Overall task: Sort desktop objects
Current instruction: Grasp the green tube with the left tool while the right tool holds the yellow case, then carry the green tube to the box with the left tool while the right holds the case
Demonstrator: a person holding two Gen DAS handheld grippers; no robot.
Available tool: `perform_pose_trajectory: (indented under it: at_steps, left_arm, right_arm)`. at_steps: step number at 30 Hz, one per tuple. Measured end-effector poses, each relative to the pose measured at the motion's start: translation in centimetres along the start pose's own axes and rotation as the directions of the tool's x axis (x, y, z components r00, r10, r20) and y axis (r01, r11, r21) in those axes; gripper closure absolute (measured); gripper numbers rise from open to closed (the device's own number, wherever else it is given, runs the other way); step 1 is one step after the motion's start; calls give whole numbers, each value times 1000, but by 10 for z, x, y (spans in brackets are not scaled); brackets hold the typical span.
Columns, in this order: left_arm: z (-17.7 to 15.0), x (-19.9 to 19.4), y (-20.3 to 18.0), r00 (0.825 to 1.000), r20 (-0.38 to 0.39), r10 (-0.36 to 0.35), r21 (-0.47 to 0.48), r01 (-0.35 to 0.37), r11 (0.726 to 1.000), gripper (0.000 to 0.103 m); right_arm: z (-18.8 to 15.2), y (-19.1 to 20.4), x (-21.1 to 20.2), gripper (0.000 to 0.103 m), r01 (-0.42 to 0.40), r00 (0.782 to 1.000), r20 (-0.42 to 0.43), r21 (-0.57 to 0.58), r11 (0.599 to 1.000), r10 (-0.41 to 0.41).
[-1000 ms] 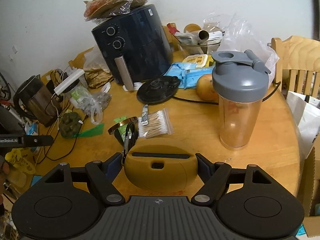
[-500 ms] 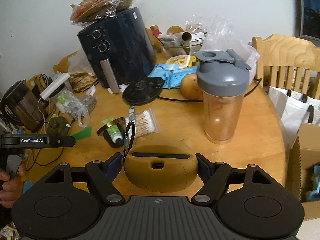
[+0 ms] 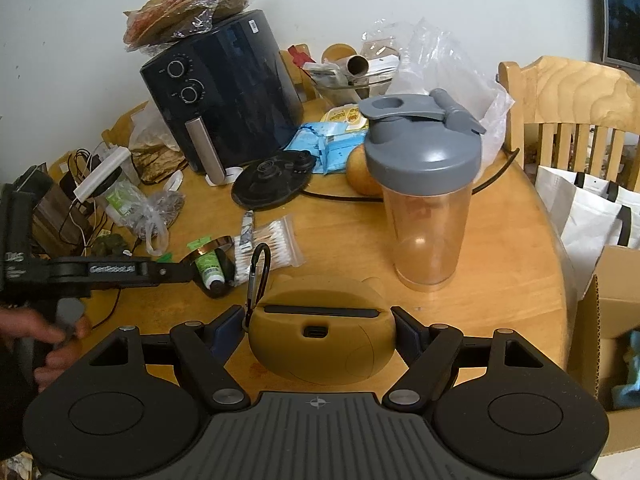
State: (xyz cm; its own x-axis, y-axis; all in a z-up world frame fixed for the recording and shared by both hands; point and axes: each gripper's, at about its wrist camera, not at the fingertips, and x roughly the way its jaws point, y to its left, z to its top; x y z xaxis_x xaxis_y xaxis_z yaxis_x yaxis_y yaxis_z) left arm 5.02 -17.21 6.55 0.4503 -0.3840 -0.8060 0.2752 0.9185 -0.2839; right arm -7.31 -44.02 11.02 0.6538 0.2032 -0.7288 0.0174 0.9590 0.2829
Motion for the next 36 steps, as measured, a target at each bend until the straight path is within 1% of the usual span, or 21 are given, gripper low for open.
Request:
perform_pose_trajectory:
  at_steps: [2,6,7,8,13,14,15,16,19,23,28,32,36]
  left_arm:
    - [2,9,1,1000,-8,8,-15,-8,1000,38]
    - [7,21,2,1000,-6,27,-37,-27,999,39]
    - [9,24,1,999,-4,37,-40,-37,999,40]
    - [10,26,1,999,-2,46,-41,-46,998,44]
    - [17,37,1,993,-6,119,-38,-119,992,44]
    - [18,39,0,991,-8,131,-35,-131,991,46]
    - [19,41,0,990,-9,141,-32,-141,990,52]
    - [20,42,0,989,-12,147,-30,-148,989,54]
    - [22,46,-1,985,-18,174,-25,-175,984,56]
    - [23,49,-5,978,-21,210,-17,-210,978,66]
    - [24,53,-10,968,-22,250,-4,-250,968,73]
    - [22,52,-12,963,-30,266,8,-266,964,75]
    - [22,49,-12,964,-67,257,5,-258,966,76]
  right_arm:
    - [0,-7,1,24,-2,1000,-6,11,1000,2]
    - [0,-19,3,24,-1,1000,-16,26,1000,1]
    - [1,-22,3,24,-1,1000,-19,28,1000,2]
    - [1,-24,3,24,-2,1000,-20,30,1000,3]
    - [4,-36,3,24,-8,1000,-23,40,999,9]
    - [4,-37,4,24,-9,1000,-24,42,999,10]
    - [5,-39,4,24,-11,1000,-24,43,999,12]
    - [5,-40,4,24,-12,1000,-26,44,999,13]
    - [5,-45,5,24,-15,999,-28,49,999,16]
    - [5,-50,6,24,-20,999,-34,53,998,22]
    - [5,-58,7,24,-26,999,-39,55,998,29]
    - [5,-62,7,24,-33,999,-40,56,998,35]
    - [4,-65,7,24,-41,998,-44,57,998,43]
